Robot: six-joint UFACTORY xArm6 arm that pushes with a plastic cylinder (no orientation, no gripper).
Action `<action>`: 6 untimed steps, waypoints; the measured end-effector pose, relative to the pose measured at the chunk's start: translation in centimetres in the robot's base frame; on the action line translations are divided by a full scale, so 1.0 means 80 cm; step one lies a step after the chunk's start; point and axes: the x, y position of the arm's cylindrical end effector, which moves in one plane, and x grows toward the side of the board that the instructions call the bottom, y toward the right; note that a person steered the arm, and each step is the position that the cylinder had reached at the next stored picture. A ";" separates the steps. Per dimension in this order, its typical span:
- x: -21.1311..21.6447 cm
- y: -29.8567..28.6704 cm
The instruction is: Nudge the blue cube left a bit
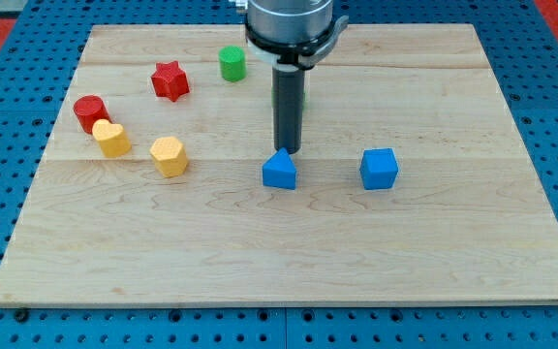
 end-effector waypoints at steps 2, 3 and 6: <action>-0.015 0.040; -0.012 0.093; 0.070 0.102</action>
